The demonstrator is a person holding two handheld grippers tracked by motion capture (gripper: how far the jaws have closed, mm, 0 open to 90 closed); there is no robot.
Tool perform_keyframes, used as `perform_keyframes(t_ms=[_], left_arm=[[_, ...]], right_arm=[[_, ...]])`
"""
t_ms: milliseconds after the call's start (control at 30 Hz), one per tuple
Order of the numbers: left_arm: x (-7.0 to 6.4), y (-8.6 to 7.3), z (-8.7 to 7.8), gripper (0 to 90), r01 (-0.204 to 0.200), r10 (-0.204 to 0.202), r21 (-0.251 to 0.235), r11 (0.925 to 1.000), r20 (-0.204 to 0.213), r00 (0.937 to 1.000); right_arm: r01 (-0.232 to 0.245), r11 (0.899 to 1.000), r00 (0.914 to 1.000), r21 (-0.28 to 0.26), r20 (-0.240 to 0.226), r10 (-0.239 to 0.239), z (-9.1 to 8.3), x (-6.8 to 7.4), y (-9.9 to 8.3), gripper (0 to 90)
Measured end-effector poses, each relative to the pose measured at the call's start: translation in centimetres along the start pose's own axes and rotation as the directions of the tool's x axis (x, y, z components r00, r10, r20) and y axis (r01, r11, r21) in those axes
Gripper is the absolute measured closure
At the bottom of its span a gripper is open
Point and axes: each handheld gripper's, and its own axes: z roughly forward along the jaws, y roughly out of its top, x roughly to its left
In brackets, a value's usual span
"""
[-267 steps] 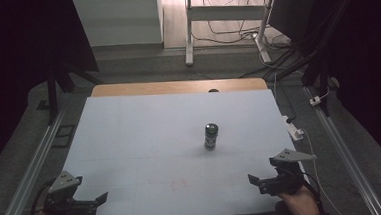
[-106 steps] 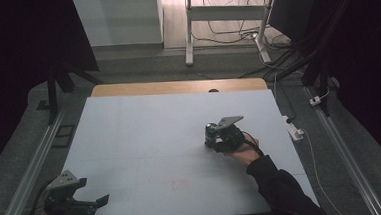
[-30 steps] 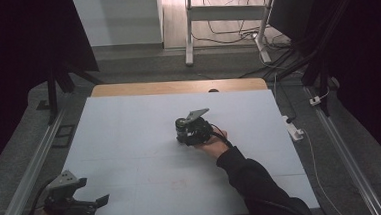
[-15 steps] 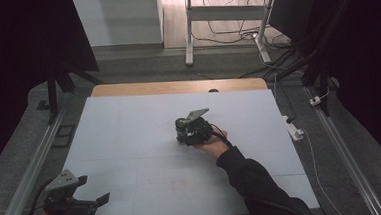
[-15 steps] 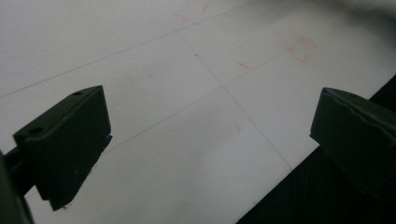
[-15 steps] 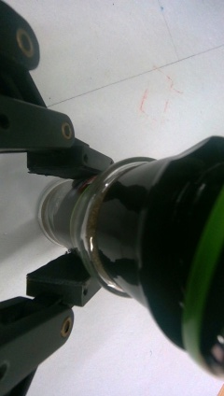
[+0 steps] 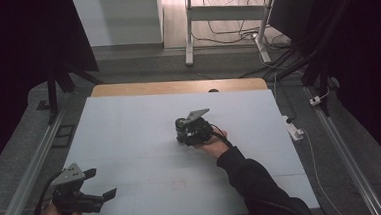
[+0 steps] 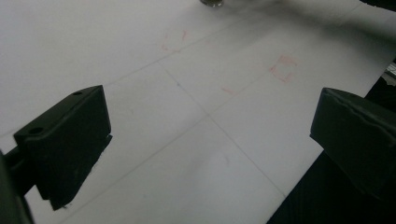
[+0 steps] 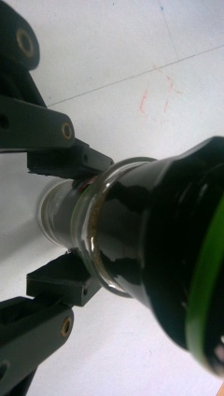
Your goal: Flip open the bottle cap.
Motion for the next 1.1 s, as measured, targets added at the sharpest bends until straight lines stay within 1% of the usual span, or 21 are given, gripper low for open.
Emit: perform_keyframes(t_ms=[67,167,300,467,500,533,600,733,767,800,933,1000,1033,1100], left_arm=[[0.0,0.2,0.1,0.0,-0.001,0.001,-0.001,1.0,0.003,1.0],[0.0,0.8,0.8,0.0,-0.006,0.006,-0.001,1.0,0.017,0.9998],[0.0,1.4,1.6,0.0,-0.007,0.008,-0.006,1.0,0.025,0.9997],[0.0,2.3,2.6,0.0,-0.023,0.023,-0.008,0.9997,0.032,0.9992],[0.0,2.3,2.6,0.0,-0.023,0.023,-0.008,0.9997,0.032,0.9992],[0.0,2.8,3.2,0.0,-0.025,0.026,-0.02,0.9995,0.042,0.9988],[0.0,3.1,3.7,0.0,-0.023,0.024,-0.025,0.9994,0.066,0.9976],[0.2,4.0,4.7,0.0,-0.028,0.029,-0.02,0.9994,0.074,0.9968],[0.2,4.0,4.7,0.0,-0.028,0.029,-0.02,0.9994,0.074,0.9968],[0.3,4.5,5.2,0.0,-0.037,0.038,-0.017,0.9992,0.073,0.9966],[0.2,5.6,6.1,0.0,-0.06,0.06,-0.002,0.9982,0.065,0.9961],[0.2,5.8,6.3,0.0,-0.062,0.062,0.0,0.998,0.069,0.9956],[0.1,6.3,6.8,0.0,-0.068,0.067,0.004,0.9977,0.071,0.9952],[0.1,6.8,7.3,0.0,-0.066,0.065,0.002,0.9978,0.088,0.994]], right_arm=[[0.004,1.0,1.0,0.001,0.0,-0.004,0.0,0.0,0.0,52.5],[0.005,1.0,1.0,0.001,0.0,-0.005,0.0,0.0,0.0,52.5],[0.006,1.0,1.0,0.0,0.0,-0.006,0.0,0.0,0.0,52.5],[0.008,1.0,1.0,-0.001,-0.001,-0.008,0.0,0.0,0.0,52.5],[0.009,1.0,1.0,-0.001,0.0,-0.009,0.0,-0.1,0.0,52.5],[0.006,1.0,1.0,-0.001,0.0,-0.006,0.0,0.0,0.0,52.5],[0.007,1.0,1.0,-0.001,0.0,-0.007,0.0,0.0,0.0,52.5],[0.006,1.0,1.0,-0.002,0.0,-0.006,0.0,0.0,0.0,52.5],[0.007,1.0,1.0,-0.002,0.0,-0.007,0.0,0.0,-0.1,52.5],[0.007,1.0,1.0,-0.002,0.0,-0.007,0.0,0.0,-0.1,52.5],[0.007,1.0,1.0,-0.003,-0.001,-0.007,0.0,0.0,-0.1,52.5],[0.008,1.0,1.0,-0.002,-0.001,-0.008,0.0,0.0,-0.1,52.5],[0.008,1.0,1.0,-0.002,-0.001,-0.008,0.0,0.0,-0.1,52.5],[0.008,1.0,1.0,-0.002,0.0,-0.008,0.0,0.0,-0.1,52.4]])
